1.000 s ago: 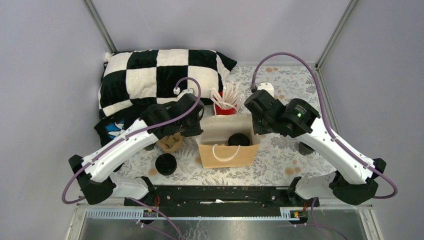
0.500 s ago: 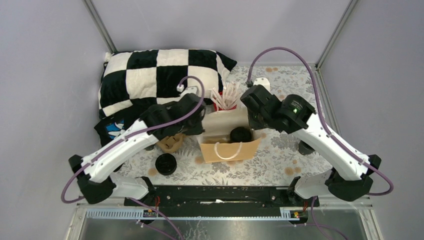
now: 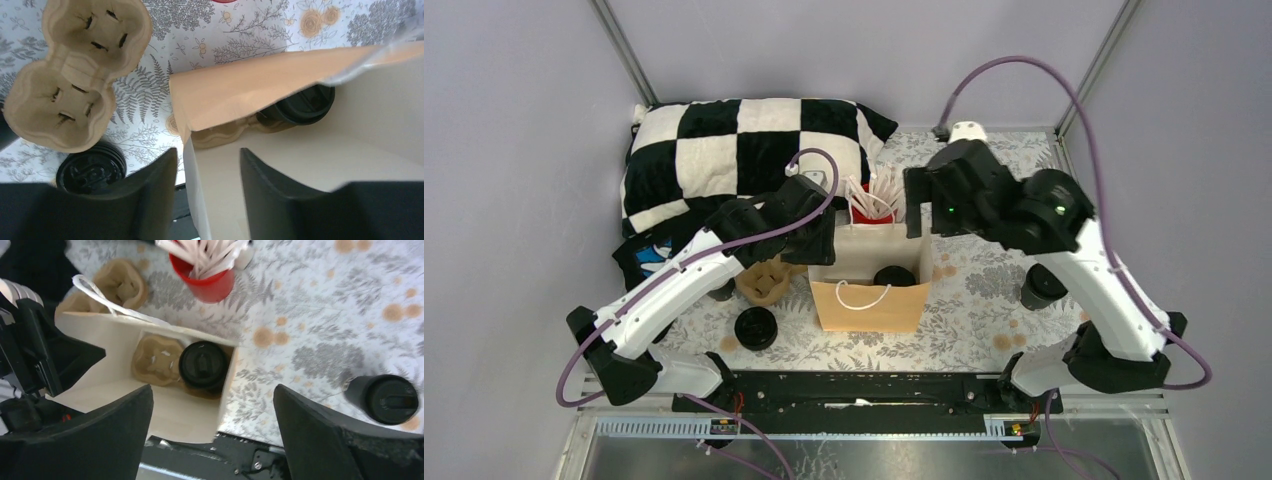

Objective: Pack the takeout coffee

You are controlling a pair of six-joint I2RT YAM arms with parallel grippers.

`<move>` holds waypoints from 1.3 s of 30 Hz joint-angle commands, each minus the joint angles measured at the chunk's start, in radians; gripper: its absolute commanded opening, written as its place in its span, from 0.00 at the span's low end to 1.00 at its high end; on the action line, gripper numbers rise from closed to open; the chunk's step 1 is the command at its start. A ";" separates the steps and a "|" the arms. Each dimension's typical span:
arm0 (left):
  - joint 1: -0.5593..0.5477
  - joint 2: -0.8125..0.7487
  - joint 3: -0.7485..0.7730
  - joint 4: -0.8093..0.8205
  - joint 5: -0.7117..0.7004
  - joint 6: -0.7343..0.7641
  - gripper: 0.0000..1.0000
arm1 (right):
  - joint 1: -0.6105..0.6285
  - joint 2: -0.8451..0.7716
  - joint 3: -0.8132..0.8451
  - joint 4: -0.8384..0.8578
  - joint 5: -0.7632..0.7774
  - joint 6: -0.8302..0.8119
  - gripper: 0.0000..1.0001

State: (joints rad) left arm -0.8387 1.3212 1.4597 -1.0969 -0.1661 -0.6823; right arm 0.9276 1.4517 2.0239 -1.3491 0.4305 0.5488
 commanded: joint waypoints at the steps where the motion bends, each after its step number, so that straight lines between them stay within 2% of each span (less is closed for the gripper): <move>1: 0.000 -0.042 0.037 0.029 0.020 0.105 0.59 | -0.021 -0.054 0.069 -0.087 0.167 -0.039 0.99; 3: 0.000 -0.063 0.039 0.030 0.005 0.139 0.66 | -0.132 -0.052 0.024 -0.110 0.207 -0.058 1.00; 4: 0.000 -0.074 0.036 0.032 -0.003 0.155 0.68 | -0.229 -0.061 -0.025 -0.098 0.194 -0.073 1.00; 9: 0.004 -0.143 0.032 0.063 -0.018 0.231 0.79 | -0.719 -0.126 -0.370 0.103 -0.024 -0.132 1.00; 12: 0.006 -0.183 0.024 0.089 -0.025 0.253 0.81 | -0.960 -0.134 -0.516 0.156 -0.175 -0.152 1.00; 15: 0.012 -0.218 0.000 0.112 -0.021 0.267 0.84 | -1.100 -0.140 -0.598 0.182 -0.249 -0.173 1.00; 19: 0.027 -0.221 0.014 0.120 -0.015 0.302 0.88 | -1.169 -0.113 -0.650 0.189 -0.231 -0.189 1.00; 20: 0.034 -0.212 0.023 0.120 -0.012 0.315 0.88 | -1.173 -0.101 -0.638 0.181 -0.252 -0.200 1.00; 22: 0.046 -0.194 0.041 0.120 0.004 0.337 0.88 | -1.142 -0.086 -0.584 0.168 -0.393 -0.215 1.00; 26: 0.077 -0.133 0.076 0.108 0.062 0.348 0.88 | -0.947 -0.081 -0.509 0.134 -0.624 -0.176 1.00; 29: 0.081 -0.096 0.094 0.083 0.050 0.330 0.84 | -0.775 -0.118 -0.462 0.116 -0.664 -0.087 1.00; 34: 0.085 -0.051 0.097 0.022 0.012 0.275 0.71 | -0.631 -0.252 -0.498 0.345 -0.817 0.112 1.00; 37: 0.089 -0.038 0.121 0.005 0.049 0.199 0.66 | -0.525 -0.210 -0.435 0.331 -0.804 0.078 1.00; 39: 0.089 -0.029 0.121 -0.004 0.087 0.138 0.58 | -0.511 -0.187 -0.386 0.295 -0.789 0.019 1.00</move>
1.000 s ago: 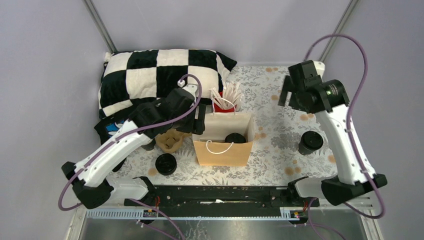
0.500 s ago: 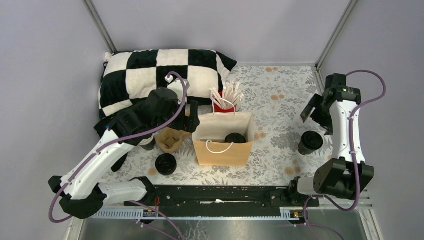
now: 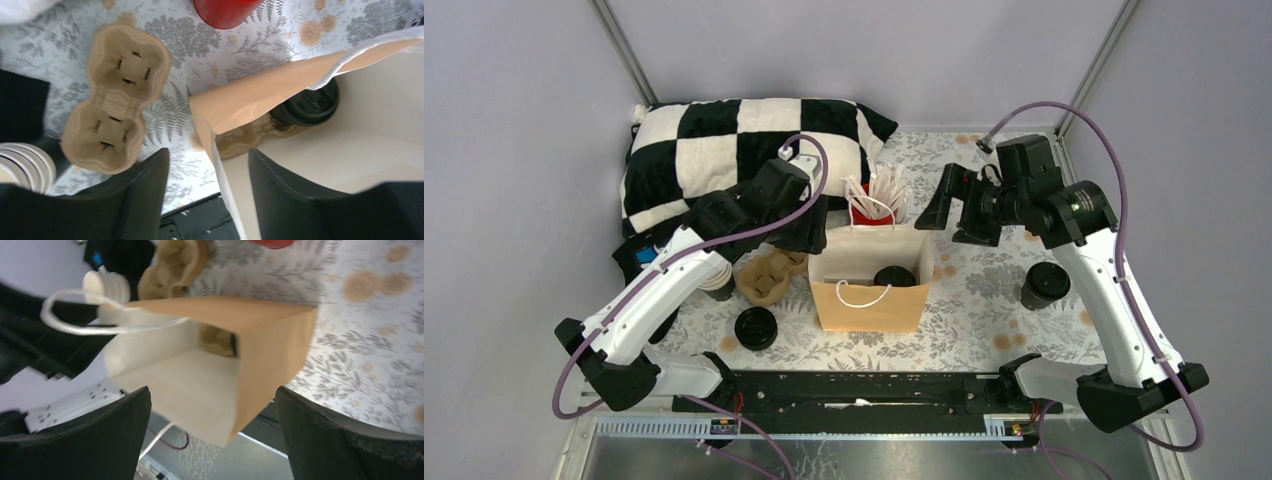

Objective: Pack the takeout coffee

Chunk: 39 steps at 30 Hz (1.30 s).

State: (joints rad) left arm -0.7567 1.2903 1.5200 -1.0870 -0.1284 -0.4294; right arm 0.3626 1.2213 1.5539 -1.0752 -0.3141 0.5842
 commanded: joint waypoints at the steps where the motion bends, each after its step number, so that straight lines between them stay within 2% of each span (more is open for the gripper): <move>1: 0.007 0.004 0.050 -0.011 0.066 -0.144 0.54 | 0.056 0.060 0.104 -0.017 -0.037 -0.036 1.00; 4: 0.007 0.006 0.017 0.006 0.112 -0.201 0.47 | 0.116 0.107 0.154 -0.136 0.035 -0.062 1.00; 6: 0.007 0.013 0.010 0.001 0.116 -0.221 0.41 | 0.177 0.121 0.176 -0.182 0.172 -0.059 0.98; 8: 0.007 0.014 0.008 -0.004 0.115 -0.246 0.37 | 0.204 0.133 0.184 -0.198 0.255 -0.055 0.88; 10: 0.007 0.009 0.003 -0.004 0.123 -0.275 0.33 | 0.226 0.158 0.184 -0.193 0.269 -0.055 0.80; 16: -0.030 -0.010 -0.028 0.012 0.205 -0.362 0.25 | 0.355 0.291 0.315 -0.162 0.397 -0.096 0.69; 21: -0.136 -0.048 -0.062 0.076 0.234 -0.471 0.24 | 0.359 0.383 0.369 -0.021 0.390 -0.219 0.69; 23: -0.184 -0.062 -0.064 0.095 0.234 -0.509 0.28 | 0.360 0.418 0.377 0.052 0.352 -0.247 0.72; 26: -0.254 -0.092 -0.091 0.167 0.259 -0.535 0.40 | 0.358 0.476 0.415 0.093 0.329 -0.289 0.79; 28: -0.284 -0.114 -0.114 0.220 0.283 -0.543 0.49 | 0.358 0.508 0.497 -0.006 0.393 -0.293 0.84; 31: -0.305 -0.160 -0.117 0.228 0.244 -0.555 0.65 | 0.358 0.475 0.532 -0.116 0.492 -0.296 0.98; 34: -0.306 -0.205 -0.115 0.223 0.203 -0.548 0.73 | 0.357 0.386 0.495 -0.177 0.567 -0.301 1.00; 36: -0.305 -0.203 -0.085 0.202 0.184 -0.542 0.78 | 0.353 0.347 0.526 -0.250 0.605 -0.284 1.00; 39: -0.305 -0.161 -0.019 0.194 0.179 -0.513 0.92 | 0.353 0.326 0.600 -0.373 0.660 -0.241 1.00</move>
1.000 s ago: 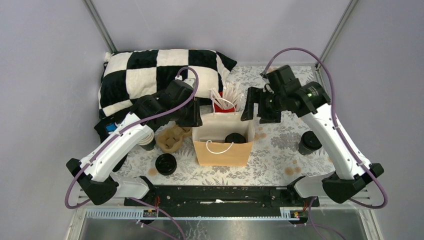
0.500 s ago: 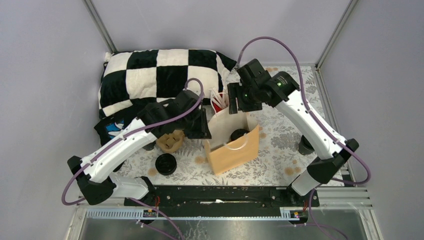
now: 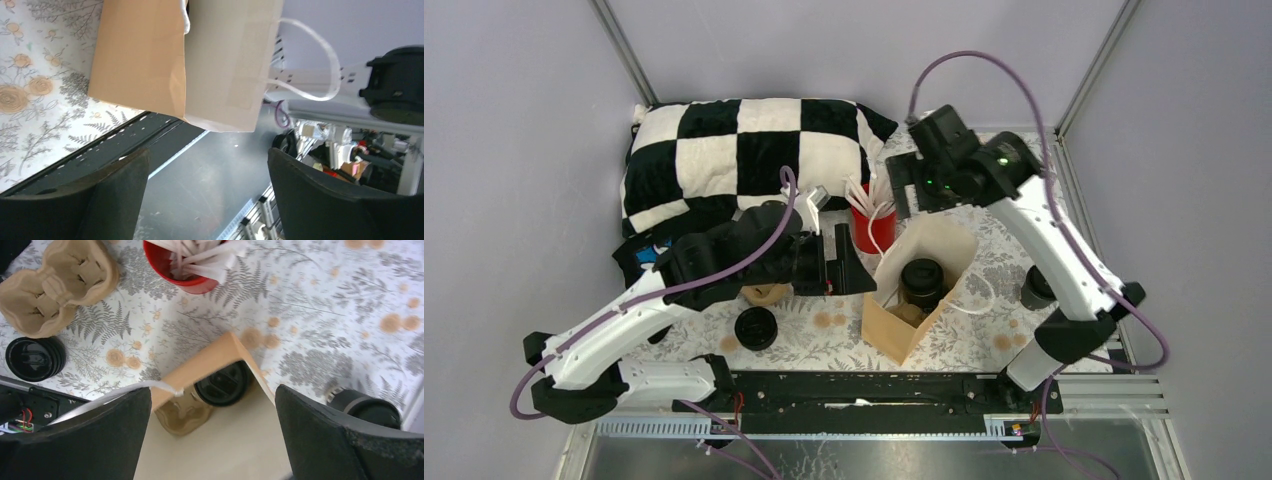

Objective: Pack the takeout coffee

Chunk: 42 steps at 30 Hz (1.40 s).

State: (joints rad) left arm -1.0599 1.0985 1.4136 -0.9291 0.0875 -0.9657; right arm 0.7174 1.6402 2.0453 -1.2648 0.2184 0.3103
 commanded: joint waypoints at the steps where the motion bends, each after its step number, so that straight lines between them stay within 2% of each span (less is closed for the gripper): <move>1: -0.001 0.059 0.119 0.027 -0.040 0.044 0.95 | -0.002 -0.098 0.119 -0.201 0.132 0.034 1.00; 4: 0.001 0.188 0.285 -0.072 -0.081 0.139 0.99 | -0.009 -0.178 0.084 -0.206 0.125 0.102 1.00; 8: 0.028 0.362 0.507 -0.216 -0.197 0.274 0.99 | -0.013 -0.302 -0.001 -0.203 0.133 0.241 1.00; 11: 0.101 0.412 0.530 -0.187 -0.124 0.330 0.98 | -0.013 -0.408 -0.107 -0.203 0.130 0.297 1.00; 15: 0.172 0.444 0.546 -0.120 -0.026 0.384 0.90 | -0.013 -0.526 -0.205 -0.201 0.015 0.413 1.00; 20: 0.224 0.471 0.568 -0.124 0.019 0.421 0.72 | -0.013 -0.645 -0.368 -0.160 -0.206 0.568 0.96; 23: 0.231 0.474 0.562 -0.123 0.040 0.434 0.57 | -0.012 -0.724 -0.468 -0.092 -0.292 0.671 0.88; 25: 0.232 0.474 0.555 -0.121 0.057 0.434 0.42 | -0.012 -0.760 -0.536 0.017 -0.340 0.708 0.79; 28: 0.232 0.468 0.553 -0.114 0.093 0.415 0.16 | -0.012 -0.744 -0.612 0.187 -0.418 0.733 0.47; 30: 0.232 0.445 0.549 -0.108 0.122 0.396 0.01 | -0.013 -0.692 -0.566 0.218 -0.426 0.700 0.26; 32: 0.232 0.405 0.534 -0.105 0.139 0.369 0.00 | -0.012 -0.634 -0.471 0.165 -0.380 0.631 0.10; 33: 0.232 0.378 0.514 -0.095 0.153 0.351 0.00 | -0.012 -0.606 -0.433 0.131 -0.359 0.592 0.06; 38: 0.230 0.214 0.305 0.016 0.270 0.232 0.00 | -0.013 -0.505 -0.337 0.079 -0.299 0.396 0.00; 42: 0.228 0.078 0.161 0.104 0.258 0.133 0.00 | -0.013 -0.422 -0.307 0.130 -0.310 0.297 0.00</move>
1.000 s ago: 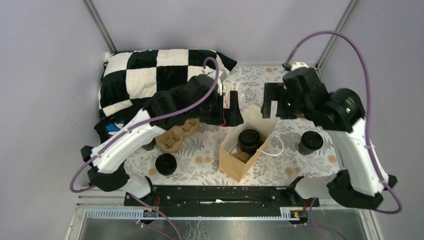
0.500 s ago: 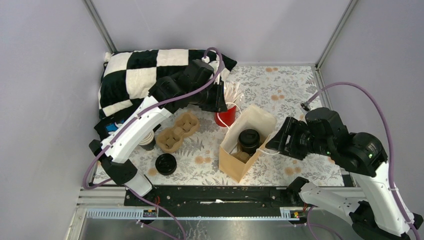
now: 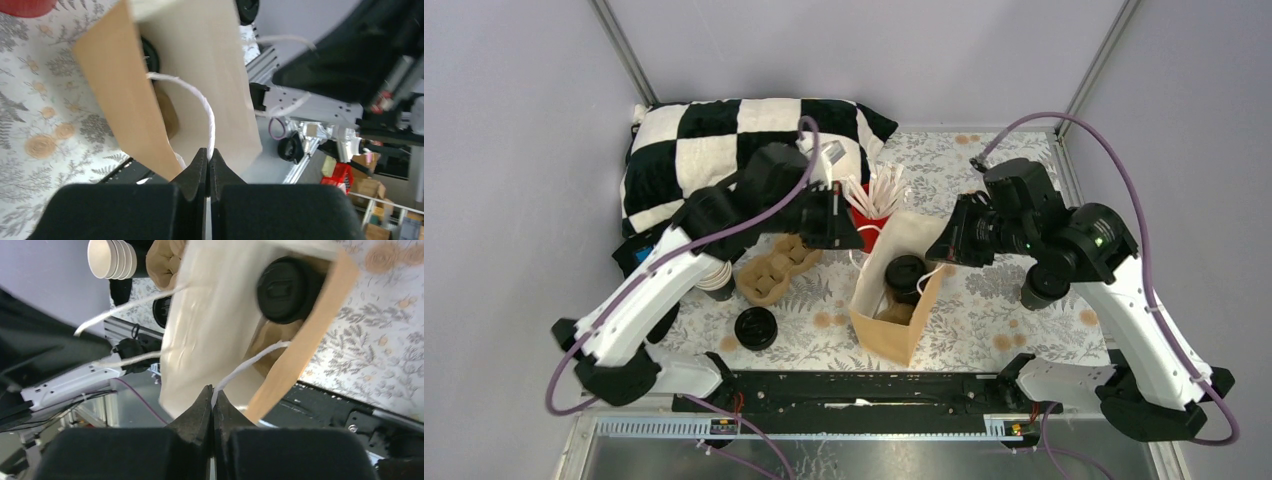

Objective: Pack the takeout coffee

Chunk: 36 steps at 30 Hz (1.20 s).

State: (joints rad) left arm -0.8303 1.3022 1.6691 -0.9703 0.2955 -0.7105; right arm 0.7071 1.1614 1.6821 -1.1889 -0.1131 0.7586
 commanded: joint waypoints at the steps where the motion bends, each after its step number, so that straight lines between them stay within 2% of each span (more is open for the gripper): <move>1: -0.003 -0.154 -0.119 0.166 0.050 -0.144 0.00 | -0.004 0.084 0.072 0.069 0.008 -0.174 0.00; 6: -0.016 -0.223 -0.174 0.195 0.038 -0.194 0.00 | -0.027 0.211 0.195 0.066 -0.057 -0.276 0.00; 9: -0.030 -0.231 -0.224 0.236 0.054 -0.214 0.00 | -0.093 0.271 0.221 0.090 -0.137 -0.338 0.00; 13: -0.079 -0.188 -0.235 0.293 0.081 -0.221 0.00 | -0.176 0.370 0.276 0.100 -0.256 -0.426 0.00; 16: -0.112 -0.153 -0.219 0.299 0.089 -0.207 0.00 | -0.178 0.456 0.369 0.021 -0.293 -0.518 0.00; 23: -0.134 -0.076 -0.171 0.290 0.188 -0.136 0.04 | -0.177 0.547 0.412 0.009 -0.379 -0.634 0.00; 28: -0.135 -0.056 -0.131 0.198 0.164 -0.052 0.21 | -0.178 0.575 0.447 0.022 -0.389 -0.638 0.02; 29: -0.135 -0.058 -0.119 0.176 0.147 -0.029 0.27 | -0.177 0.582 0.462 0.008 -0.374 -0.636 0.07; 30: -0.135 -0.061 -0.101 0.147 0.128 -0.001 0.36 | -0.178 0.588 0.483 -0.016 -0.349 -0.630 0.16; 33: -0.127 -0.080 -0.030 0.058 0.016 0.094 0.63 | -0.178 0.566 0.527 -0.093 -0.200 -0.590 0.48; 36: -0.104 -0.104 0.016 0.017 -0.067 0.170 0.80 | -0.178 0.498 0.522 -0.141 -0.092 -0.555 0.76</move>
State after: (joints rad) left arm -0.9581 1.2537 1.5909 -0.8944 0.3611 -0.6830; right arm 0.5278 1.7477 2.1639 -1.2369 -0.3653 0.1753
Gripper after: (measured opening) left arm 0.721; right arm 0.620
